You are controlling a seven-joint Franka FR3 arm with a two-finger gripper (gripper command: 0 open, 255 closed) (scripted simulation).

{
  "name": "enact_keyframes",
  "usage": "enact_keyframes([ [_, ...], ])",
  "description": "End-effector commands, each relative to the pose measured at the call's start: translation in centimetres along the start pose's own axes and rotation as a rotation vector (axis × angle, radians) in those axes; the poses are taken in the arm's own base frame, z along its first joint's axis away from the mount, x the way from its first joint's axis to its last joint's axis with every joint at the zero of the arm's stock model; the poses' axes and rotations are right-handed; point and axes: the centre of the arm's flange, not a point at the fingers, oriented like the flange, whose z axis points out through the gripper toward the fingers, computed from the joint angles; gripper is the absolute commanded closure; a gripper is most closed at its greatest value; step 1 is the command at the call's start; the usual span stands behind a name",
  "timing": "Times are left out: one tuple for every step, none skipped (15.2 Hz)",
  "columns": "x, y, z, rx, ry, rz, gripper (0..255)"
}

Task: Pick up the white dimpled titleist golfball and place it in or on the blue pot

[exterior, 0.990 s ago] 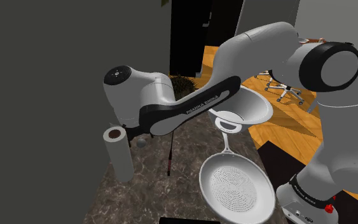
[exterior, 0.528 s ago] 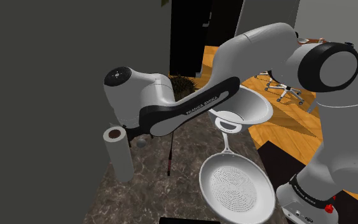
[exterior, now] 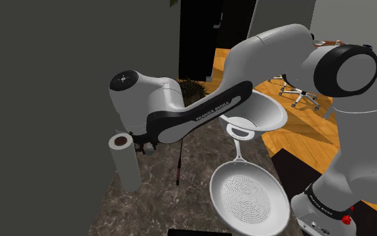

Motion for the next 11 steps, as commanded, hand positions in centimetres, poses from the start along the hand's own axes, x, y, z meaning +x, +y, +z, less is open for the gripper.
enact_keyframes([
  [0.0,0.0,0.0,0.000,0.000,0.000,255],
  [0.0,0.0,0.0,0.000,0.000,0.000,255],
  [0.1,0.1,-0.5,0.000,0.000,0.000,255],
  [0.2,0.2,-1.0,0.000,0.000,0.000,255],
  [0.3,0.2,-1.5,0.000,0.000,0.000,255],
  [0.4,0.3,-2.0,0.000,0.000,0.000,255],
  [0.5,0.4,-2.5,0.000,0.000,0.000,255],
  [0.6,0.5,-3.0,0.000,0.000,0.000,255],
  [0.7,0.5,-3.6,0.000,0.000,0.000,255],
  [0.8,0.6,-4.1,0.000,0.000,0.000,255],
  [0.9,0.7,-4.6,0.000,0.000,0.000,255],
])
